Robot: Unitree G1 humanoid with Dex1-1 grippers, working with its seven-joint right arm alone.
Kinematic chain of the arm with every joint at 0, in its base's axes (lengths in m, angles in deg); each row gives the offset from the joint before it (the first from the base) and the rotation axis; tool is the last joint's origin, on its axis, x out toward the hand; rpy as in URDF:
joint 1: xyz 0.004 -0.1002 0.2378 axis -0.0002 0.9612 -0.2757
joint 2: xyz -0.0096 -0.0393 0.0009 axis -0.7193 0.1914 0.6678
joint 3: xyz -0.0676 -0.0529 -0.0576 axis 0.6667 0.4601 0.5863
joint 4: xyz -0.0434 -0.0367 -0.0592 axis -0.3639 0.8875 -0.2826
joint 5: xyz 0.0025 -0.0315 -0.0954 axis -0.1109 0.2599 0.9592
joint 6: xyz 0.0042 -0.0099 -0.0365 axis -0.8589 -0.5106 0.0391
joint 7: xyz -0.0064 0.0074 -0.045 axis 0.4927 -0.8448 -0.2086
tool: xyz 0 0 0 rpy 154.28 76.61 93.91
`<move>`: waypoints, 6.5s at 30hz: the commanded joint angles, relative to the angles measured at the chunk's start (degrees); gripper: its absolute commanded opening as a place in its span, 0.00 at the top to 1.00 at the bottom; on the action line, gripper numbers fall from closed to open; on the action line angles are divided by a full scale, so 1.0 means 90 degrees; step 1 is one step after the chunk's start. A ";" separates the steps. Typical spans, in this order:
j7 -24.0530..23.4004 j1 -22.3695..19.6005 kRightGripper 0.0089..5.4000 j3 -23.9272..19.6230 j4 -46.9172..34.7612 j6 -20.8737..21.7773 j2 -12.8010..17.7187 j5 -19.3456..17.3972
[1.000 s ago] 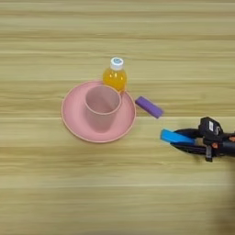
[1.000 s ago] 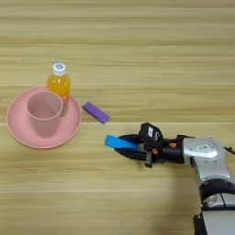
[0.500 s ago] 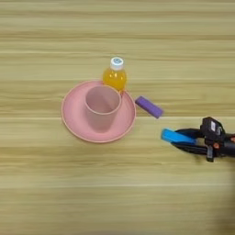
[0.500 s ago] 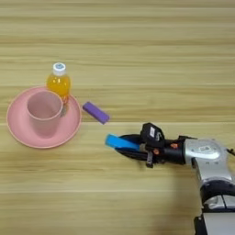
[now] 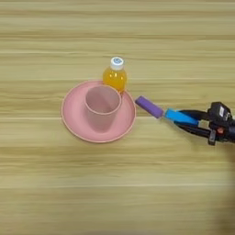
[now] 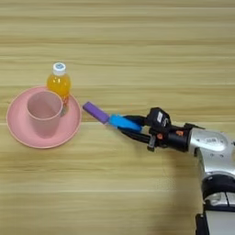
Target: Move the objects on the table
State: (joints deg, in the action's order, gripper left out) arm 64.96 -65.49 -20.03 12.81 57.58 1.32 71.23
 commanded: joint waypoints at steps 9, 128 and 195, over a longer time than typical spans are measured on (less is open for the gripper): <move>-0.2057 -0.1265 0.74 -0.0175 0.0336 -0.0532 0.0051 0.0399; -0.2986 -0.1078 0.01 0.0662 -0.3674 -0.2243 -0.2124 -0.0352; -0.3184 -0.1542 0.67 0.0544 -0.3768 -0.2472 -0.2331 -0.0404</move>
State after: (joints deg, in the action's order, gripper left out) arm 37.66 -74.34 -12.95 -16.83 34.56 -21.24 69.25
